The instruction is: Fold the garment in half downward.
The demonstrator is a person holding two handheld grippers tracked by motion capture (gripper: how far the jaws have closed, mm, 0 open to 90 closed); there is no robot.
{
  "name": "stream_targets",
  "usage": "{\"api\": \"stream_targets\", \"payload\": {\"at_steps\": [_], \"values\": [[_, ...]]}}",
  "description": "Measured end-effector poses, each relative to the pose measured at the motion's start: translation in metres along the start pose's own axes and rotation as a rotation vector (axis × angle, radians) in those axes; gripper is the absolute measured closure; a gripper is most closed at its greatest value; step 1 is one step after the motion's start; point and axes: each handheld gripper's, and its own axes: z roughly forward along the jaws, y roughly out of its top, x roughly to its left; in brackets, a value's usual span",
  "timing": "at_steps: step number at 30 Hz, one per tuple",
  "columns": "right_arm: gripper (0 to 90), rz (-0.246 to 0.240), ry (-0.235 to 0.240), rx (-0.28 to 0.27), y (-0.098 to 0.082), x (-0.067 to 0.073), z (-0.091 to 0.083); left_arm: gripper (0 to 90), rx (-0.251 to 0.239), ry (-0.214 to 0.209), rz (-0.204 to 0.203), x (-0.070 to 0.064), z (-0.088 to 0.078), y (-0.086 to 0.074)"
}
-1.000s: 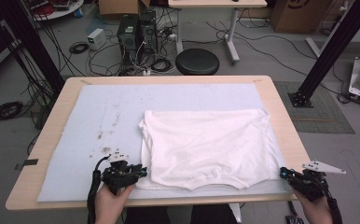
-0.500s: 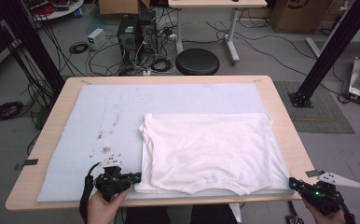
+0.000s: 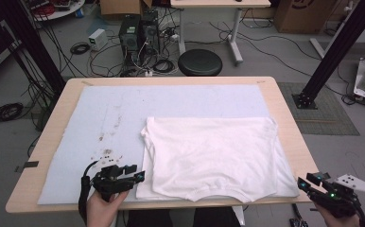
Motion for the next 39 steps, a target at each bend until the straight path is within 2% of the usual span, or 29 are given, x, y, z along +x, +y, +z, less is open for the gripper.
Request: {"api": "stream_targets", "payload": {"at_steps": [2,3,4,5,7,12,16,17,18,19,20,23,26,28,33,39], "values": [[44.7,-0.005,-0.008,-0.030,0.011,-0.002,0.001,46.2,-0.029,0.002,0.015,0.002,0.001,0.009],[44.7,-0.005,-0.008,-0.030,0.011,-0.002,0.001,45.7,-0.029,0.002,0.015,0.002,0.001,0.009],[42.7,-0.009,-0.006,-0.040,0.017,-0.003,0.001,45.7,-0.043,0.002,0.033,0.003,0.003,0.017],[37.0,-0.017,0.000,-0.051,0.028,-0.004,0.004,44.3,-0.049,-0.002,0.042,0.004,0.004,0.022],[33.8,-0.034,0.007,-0.067,0.040,-0.007,0.009,44.3,-0.063,-0.006,0.059,0.004,0.009,0.031],[30.6,-0.075,0.040,-0.119,0.069,-0.010,0.024,43.9,-0.098,-0.015,0.131,0.004,0.022,0.051],[29.4,-0.104,0.079,-0.117,0.090,-0.006,0.044,40.5,-0.140,0.031,0.183,0.004,0.031,0.060],[29.4,-0.104,0.079,-0.117,0.090,-0.006,0.044,39.9,-0.140,0.031,0.183,0.004,0.031,0.060],[29.4,-0.109,0.090,-0.113,0.095,-0.005,0.049,39.9,-0.146,0.046,0.201,0.004,0.034,0.061],[29.4,-0.111,0.104,-0.103,0.106,-0.002,0.059,38.5,-0.144,0.050,0.204,0.004,0.035,0.061],[29.4,-0.108,0.110,-0.104,0.108,-0.001,0.062,37.3,-0.140,0.057,0.209,0.004,0.035,0.060],[29.4,-0.101,0.109,-0.125,0.108,0.004,0.068,35.9,-0.145,0.054,0.208,0.005,0.032,0.056],[29.5,-0.101,0.102,-0.104,0.099,0.005,0.072,33.4,-0.154,0.047,0.195,0.009,0.026,0.051],[29.5,-0.097,0.097,-0.089,0.094,0.003,0.073,30.9,-0.162,0.050,0.189,0.012,0.022,0.048],[29.3,-0.068,0.083,-0.103,0.090,-0.005,0.069,29.1,-0.175,0.061,0.168,0.018,0.016,0.044],[29.2,-0.073,0.090,-0.107,0.091,-0.003,0.069,27.4,-0.180,0.078,0.148,0.021,0.012,0.043]]}}
